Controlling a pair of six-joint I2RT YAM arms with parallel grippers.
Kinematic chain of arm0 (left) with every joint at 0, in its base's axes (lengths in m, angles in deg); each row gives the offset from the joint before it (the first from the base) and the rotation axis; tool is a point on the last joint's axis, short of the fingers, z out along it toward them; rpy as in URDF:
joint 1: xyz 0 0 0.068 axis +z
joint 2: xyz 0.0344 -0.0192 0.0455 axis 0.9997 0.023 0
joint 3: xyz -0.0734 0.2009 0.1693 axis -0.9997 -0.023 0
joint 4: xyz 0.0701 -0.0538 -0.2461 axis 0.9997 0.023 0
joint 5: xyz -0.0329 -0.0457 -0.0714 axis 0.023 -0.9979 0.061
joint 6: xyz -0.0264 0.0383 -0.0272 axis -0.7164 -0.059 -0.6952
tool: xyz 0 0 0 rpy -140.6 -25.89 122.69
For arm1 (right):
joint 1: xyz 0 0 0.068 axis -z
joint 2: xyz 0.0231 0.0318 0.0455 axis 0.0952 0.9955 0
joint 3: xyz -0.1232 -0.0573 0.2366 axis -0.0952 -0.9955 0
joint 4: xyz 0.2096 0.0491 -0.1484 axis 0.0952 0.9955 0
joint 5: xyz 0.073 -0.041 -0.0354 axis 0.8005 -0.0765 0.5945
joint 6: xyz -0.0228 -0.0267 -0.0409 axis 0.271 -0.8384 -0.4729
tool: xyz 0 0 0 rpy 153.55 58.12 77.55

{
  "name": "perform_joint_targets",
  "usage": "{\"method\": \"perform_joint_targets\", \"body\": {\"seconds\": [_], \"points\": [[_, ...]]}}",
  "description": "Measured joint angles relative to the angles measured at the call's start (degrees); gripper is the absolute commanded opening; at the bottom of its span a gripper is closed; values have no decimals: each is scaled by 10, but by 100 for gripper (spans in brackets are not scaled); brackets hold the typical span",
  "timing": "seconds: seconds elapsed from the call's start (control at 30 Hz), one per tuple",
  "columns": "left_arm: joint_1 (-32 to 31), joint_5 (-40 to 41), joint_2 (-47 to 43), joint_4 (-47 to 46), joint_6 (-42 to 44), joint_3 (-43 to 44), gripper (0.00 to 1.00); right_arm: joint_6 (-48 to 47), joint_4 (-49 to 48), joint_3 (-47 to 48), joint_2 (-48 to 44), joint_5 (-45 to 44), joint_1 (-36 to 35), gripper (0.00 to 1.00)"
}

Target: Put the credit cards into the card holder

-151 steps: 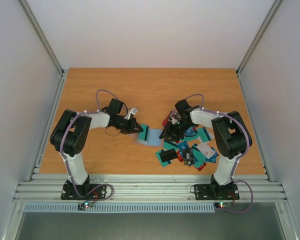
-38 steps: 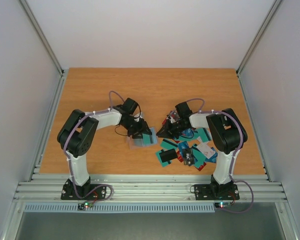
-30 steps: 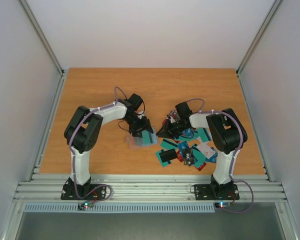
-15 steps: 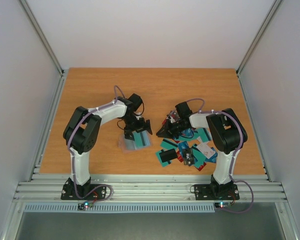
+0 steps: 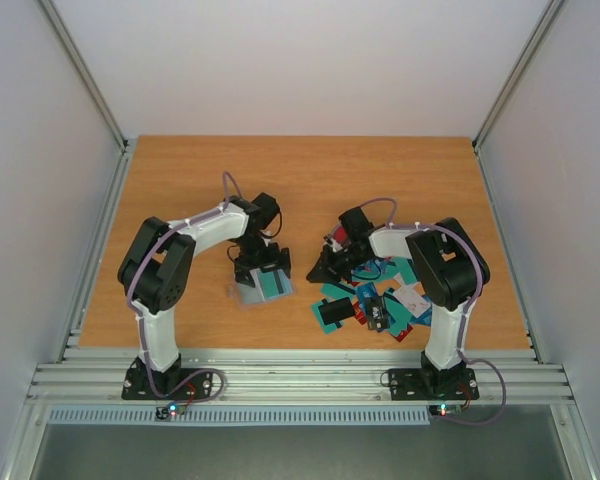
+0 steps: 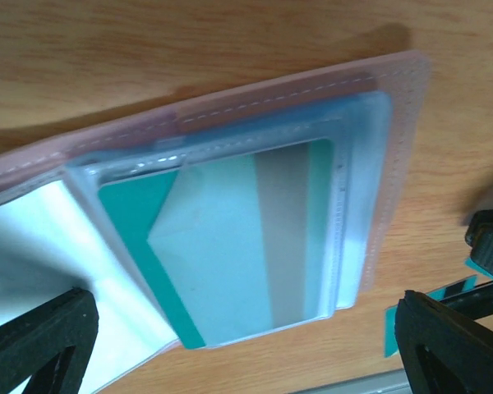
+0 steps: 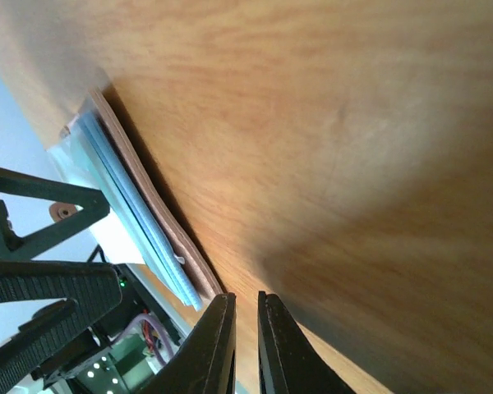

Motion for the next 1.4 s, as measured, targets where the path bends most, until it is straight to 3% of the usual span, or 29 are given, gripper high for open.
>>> {"method": "perform_joint_targets", "body": {"seconds": [0.17, 0.57, 1.1, 1.4], "points": [[0, 15, 0, 14, 13, 0, 98, -5, 8, 2, 0, -7, -11, 10], [-16, -7, 0, -20, 17, -15, 84, -4, 23, 7, 0, -12, -23, 10], [-23, -63, 0, -68, 10, -11, 84, -5, 33, 10, 0, -17, -24, 8], [-23, -65, 13, -59, 6, 35, 85, -3, 33, 11, 0, -17, -25, 8]]}}
